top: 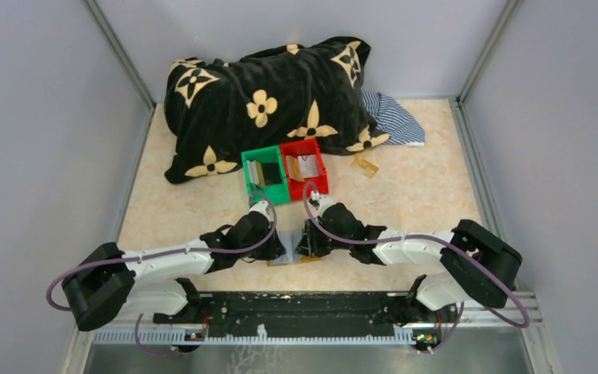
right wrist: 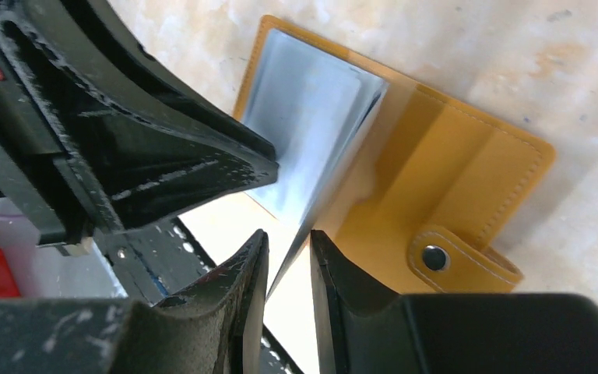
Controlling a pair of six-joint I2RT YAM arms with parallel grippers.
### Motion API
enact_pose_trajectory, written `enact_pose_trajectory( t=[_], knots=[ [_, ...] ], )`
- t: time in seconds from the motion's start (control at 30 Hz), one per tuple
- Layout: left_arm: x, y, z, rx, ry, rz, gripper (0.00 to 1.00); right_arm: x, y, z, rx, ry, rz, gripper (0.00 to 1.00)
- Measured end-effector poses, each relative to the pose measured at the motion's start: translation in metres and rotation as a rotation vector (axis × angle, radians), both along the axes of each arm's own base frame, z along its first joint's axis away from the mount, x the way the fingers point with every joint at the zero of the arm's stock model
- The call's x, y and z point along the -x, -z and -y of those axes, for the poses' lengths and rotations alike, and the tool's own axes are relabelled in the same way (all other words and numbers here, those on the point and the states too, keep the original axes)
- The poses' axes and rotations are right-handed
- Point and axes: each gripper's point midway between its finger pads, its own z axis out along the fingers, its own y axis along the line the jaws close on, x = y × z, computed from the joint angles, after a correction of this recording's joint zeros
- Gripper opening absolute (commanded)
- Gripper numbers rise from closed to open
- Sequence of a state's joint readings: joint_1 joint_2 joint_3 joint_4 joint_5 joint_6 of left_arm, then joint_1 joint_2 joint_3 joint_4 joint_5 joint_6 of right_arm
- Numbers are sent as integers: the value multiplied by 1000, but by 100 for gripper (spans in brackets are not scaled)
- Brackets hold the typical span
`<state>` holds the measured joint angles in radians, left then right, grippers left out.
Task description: Take the credit cards out of the card holder
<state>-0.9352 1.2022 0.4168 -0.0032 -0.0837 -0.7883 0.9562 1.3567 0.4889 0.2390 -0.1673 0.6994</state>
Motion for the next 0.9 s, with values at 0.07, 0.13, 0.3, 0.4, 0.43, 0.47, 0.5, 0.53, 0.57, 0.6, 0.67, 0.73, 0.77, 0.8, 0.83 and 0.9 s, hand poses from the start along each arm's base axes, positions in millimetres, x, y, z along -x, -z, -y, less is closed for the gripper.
enact_pose_trajectory(
  t=[0.07,0.13,0.3,0.4,0.43,0.47,0.5,0.53,0.57,0.6,0.67,0.73,0.77,0.8,0.83,0.9],
  knots=[
    [-1,0,0,3,-2,2,22,0,-4,-7,-8,-14,5,27],
    [-1,0,1,7,-4,4,22,1,-10,-13,-19,-26,15,27],
    [-3,1,5,19,-2,8,22,-3,-24,-23,-44,-42,46,27],
    [-4,1,7,25,0,10,22,-4,-27,-24,-49,-44,51,27],
    [-5,1,7,27,-1,12,22,-3,-26,-24,-48,-45,50,27],
    [-5,1,8,29,-1,12,22,-3,-26,-24,-47,-44,49,27],
    [-6,0,8,29,-1,12,22,-3,-24,-25,-44,-45,46,27],
    [-6,0,7,30,-2,12,22,-3,-23,-25,-43,-46,45,27],
    [-6,1,7,29,-2,11,22,-3,-21,-25,-39,-47,40,27],
    [-6,1,7,29,-2,11,22,-3,-20,-24,-35,-47,37,27],
    [-5,0,7,29,-2,11,22,-2,-16,-24,-28,-49,31,27],
    [-4,-1,4,20,-7,11,22,-1,-14,-25,-23,-51,27,27],
    [-4,-1,0,11,-11,10,22,-1,-13,-25,-21,-51,26,27],
    [-3,-1,-4,0,-17,9,22,-1,-12,-25,-19,-52,24,27],
    [-2,-1,-8,-12,-24,10,23,-1,-11,-25,-17,-53,22,27],
    [0,-2,-19,-37,-43,13,23,0,-9,-25,-12,-54,19,27]
  ],
)
